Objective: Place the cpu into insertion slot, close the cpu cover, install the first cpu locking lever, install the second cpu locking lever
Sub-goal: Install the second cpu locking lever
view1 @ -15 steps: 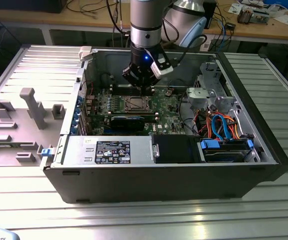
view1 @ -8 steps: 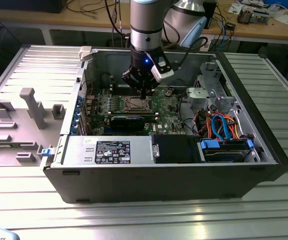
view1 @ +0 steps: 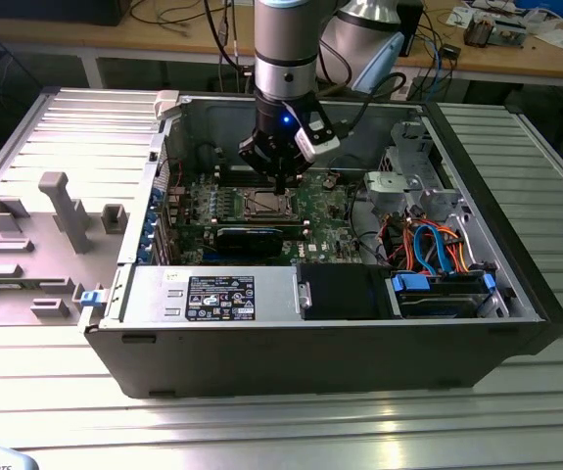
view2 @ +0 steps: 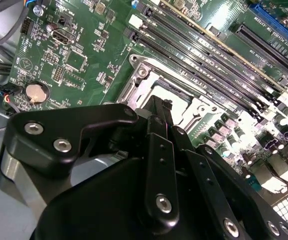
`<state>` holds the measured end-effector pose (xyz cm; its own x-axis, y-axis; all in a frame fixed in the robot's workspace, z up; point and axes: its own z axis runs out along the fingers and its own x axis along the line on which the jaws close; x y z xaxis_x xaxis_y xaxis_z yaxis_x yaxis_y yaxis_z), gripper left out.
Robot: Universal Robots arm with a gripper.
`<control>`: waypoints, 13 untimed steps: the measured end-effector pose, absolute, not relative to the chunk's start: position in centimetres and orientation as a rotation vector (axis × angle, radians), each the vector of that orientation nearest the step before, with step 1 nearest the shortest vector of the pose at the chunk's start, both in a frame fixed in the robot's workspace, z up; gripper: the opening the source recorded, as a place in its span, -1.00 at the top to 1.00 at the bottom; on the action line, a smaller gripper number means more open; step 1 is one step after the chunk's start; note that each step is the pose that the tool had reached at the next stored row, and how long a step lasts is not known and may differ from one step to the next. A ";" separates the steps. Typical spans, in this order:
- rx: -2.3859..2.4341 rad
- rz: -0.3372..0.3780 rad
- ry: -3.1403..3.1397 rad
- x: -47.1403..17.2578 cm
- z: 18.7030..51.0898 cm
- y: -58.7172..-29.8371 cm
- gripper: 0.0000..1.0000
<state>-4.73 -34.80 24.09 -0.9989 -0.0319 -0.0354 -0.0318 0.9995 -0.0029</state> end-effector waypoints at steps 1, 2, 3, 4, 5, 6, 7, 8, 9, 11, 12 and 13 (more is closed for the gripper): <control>-0.050 -0.004 3.106 -4.7 24.1 -34.8 0.79; -0.049 -0.004 3.106 -4.7 24.1 -34.8 0.79; -0.049 -0.004 3.106 -4.7 24.1 -34.9 0.79; -0.049 -0.005 3.106 -4.7 24.1 -34.9 0.79; -0.049 -0.006 3.106 -4.7 24.1 -35.0 0.79; -0.049 -0.006 3.106 -4.7 24.1 -35.1 0.79; -0.050 -0.006 3.106 -4.7 24.1 -35.2 0.79; -0.050 -0.007 3.106 -4.7 24.1 -35.3 0.79; -0.049 -0.006 3.106 -4.7 24.1 -35.3 0.79; -0.050 -0.007 3.106 -4.7 24.1 -35.3 0.79; -0.050 -0.007 3.106 -4.7 24.1 -35.3 0.79; -0.049 -0.007 3.106 -4.7 24.1 -35.3 0.79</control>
